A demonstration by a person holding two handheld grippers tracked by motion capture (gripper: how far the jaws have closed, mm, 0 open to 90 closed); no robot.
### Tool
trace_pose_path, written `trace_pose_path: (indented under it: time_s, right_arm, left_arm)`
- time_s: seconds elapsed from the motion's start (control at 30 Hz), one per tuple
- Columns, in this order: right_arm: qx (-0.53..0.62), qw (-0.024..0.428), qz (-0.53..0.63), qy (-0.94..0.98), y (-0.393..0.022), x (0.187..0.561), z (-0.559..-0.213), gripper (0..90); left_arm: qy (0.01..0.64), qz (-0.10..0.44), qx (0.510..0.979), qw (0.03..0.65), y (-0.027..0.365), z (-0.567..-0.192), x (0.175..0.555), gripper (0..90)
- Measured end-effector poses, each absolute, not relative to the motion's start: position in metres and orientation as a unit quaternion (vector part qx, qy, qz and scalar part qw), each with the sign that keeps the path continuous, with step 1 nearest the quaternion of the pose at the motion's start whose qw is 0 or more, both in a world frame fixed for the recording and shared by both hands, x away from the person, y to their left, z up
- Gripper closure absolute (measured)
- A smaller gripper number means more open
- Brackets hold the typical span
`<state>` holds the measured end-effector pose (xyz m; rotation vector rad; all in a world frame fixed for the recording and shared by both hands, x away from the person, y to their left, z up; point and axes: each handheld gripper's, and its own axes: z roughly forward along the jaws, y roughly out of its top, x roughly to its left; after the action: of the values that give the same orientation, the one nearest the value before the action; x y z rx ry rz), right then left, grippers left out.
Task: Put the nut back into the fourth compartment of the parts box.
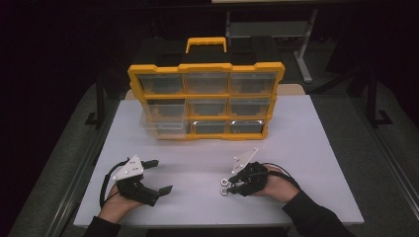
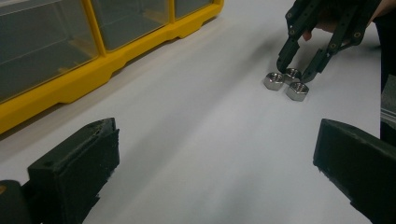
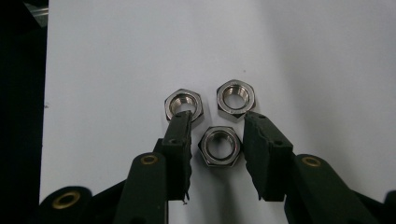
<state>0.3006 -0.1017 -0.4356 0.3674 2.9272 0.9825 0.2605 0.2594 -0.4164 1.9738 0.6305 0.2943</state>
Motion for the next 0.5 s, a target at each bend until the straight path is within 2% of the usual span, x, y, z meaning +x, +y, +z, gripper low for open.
trace_pose_path:
  time_s: [0.5]
  right_arm:
    - [0.098,0.029,0.301,0.948,-0.1015,0.2950,-0.4368,69.2]
  left_arm:
    - [0.259,0.124,0.817,0.500,0.2602,-0.4162,0.2612,0.0]
